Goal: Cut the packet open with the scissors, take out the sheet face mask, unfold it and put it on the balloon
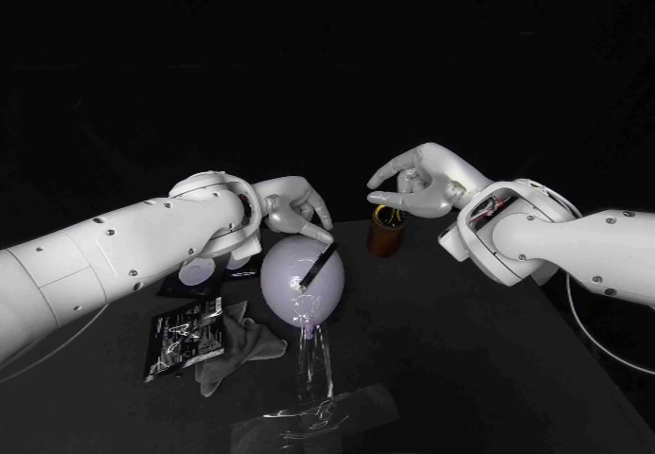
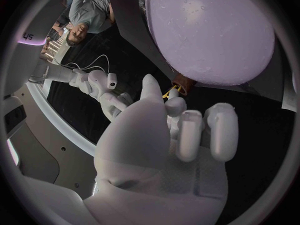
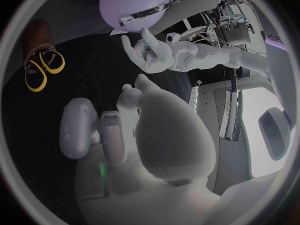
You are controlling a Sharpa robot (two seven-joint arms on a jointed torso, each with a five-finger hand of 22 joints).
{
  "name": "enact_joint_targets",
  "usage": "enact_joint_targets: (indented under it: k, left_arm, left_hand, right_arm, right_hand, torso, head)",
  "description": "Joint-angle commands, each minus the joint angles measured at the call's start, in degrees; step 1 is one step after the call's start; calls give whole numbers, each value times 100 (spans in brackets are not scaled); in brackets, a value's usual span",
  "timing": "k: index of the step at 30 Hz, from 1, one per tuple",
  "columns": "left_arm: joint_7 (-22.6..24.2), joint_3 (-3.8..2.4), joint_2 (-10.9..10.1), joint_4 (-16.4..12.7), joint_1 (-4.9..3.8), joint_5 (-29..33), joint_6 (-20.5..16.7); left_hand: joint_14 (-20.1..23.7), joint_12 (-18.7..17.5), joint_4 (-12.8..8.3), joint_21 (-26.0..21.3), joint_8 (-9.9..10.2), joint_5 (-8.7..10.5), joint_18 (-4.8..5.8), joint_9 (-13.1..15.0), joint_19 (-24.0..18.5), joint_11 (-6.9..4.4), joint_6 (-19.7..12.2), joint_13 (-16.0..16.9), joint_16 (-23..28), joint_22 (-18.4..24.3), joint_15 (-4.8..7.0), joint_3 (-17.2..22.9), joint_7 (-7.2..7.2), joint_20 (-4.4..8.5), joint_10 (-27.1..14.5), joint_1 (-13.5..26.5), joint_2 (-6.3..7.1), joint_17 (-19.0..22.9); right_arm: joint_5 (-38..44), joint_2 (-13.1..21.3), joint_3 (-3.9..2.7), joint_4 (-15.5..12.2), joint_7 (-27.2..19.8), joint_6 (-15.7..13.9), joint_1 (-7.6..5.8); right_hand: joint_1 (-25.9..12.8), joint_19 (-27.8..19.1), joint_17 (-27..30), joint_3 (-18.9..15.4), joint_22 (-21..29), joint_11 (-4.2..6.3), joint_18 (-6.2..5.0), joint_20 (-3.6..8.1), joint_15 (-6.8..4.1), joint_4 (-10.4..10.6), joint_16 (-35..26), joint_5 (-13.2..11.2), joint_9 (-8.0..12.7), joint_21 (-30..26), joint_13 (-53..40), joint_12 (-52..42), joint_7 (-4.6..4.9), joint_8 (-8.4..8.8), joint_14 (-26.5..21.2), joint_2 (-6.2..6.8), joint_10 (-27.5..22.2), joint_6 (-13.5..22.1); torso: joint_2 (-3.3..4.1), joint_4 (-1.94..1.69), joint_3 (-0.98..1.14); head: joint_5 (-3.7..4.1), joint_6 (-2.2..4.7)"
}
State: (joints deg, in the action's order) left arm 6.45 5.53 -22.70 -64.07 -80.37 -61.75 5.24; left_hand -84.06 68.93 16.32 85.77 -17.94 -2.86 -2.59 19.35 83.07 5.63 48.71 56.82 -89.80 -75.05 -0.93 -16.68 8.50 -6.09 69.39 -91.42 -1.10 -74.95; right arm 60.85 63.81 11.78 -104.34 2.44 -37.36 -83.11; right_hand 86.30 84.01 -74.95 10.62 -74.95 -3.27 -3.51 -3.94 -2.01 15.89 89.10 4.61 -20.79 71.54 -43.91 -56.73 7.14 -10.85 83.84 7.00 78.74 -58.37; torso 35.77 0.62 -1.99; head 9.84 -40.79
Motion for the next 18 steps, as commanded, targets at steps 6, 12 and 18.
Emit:
enact_joint_targets:
  k: [6,12,18]
  left_arm:
    - [-513,-6,267,216,-59,-402,407]
    - [-617,-6,401,303,-77,-447,609]
    - [-709,-6,493,392,-89,-506,844]
  left_hand:
    - [-594,1149,14,111,83,8,85,-44,157,-156,-3,1444,-20,-755,32,90,-3,0,728,42,-54,-1505]
    - [-594,1226,21,173,99,9,115,-64,252,-153,45,1564,-20,-889,29,113,0,-3,841,109,-66,-1505]
    - [-594,1241,24,193,110,10,124,-74,282,-153,58,1584,-20,-932,29,118,0,-3,864,143,-71,-1505]
  right_arm:
    - [23,-14,-2,-34,27,-70,3]
    - [24,-23,-2,-39,34,-77,3]
    - [24,-32,-2,-42,41,-79,3]
  right_hand:
    - [-55,173,-1265,53,-1097,93,41,-25,39,2,41,41,-15,40,-4179,-2807,-2,-44,570,-16,845,32]
    - [-56,174,-1270,58,-1099,92,42,-26,40,1,43,44,-18,50,-4203,-2834,-2,-48,570,-15,858,33]
    - [-56,174,-1272,69,-1100,92,43,-28,41,-1,43,52,-23,59,-4226,-2860,-3,-56,571,-18,870,32]
  torso:
    - [-7,-2,-10]
    - [-6,-7,-7]
    - [-8,-6,-7]
  head:
    - [8,-28]
    - [13,-51]
    - [8,-66]
